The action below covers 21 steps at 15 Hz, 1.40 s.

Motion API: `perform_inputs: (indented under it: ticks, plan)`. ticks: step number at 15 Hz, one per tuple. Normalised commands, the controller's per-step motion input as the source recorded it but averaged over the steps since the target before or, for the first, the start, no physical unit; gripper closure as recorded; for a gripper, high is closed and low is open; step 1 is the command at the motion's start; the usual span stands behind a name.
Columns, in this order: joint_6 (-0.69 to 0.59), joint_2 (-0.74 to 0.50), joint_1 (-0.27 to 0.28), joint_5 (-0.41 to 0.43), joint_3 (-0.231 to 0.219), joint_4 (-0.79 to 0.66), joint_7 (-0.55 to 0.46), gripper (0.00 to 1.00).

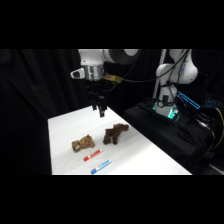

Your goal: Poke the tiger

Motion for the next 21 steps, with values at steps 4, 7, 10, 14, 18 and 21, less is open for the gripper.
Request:
perform_inputs:
  ticks: [4, 7, 10, 14, 18, 21]
  plan:
    - [-0.02, 0.07, -0.033, -0.015, 0.023, 0.11, 0.03, 0.00]
    - [-0.04, 0.33, -0.072, -0.021, -0.017, 0.50, 0.07, 0.00]
    - [-0.10, 0.51, -0.107, -0.031, -0.051, 0.74, 0.09, 0.00]
    - [-0.16, 0.54, -0.131, -0.005, -0.048, 0.79, 0.07, 0.25]
    - [-0.23, 0.50, -0.100, 0.047, 0.013, 0.73, 0.06, 0.53]
    - [-0.21, 0.39, -0.039, 0.049, 0.060, 0.55, 0.06, 0.77]
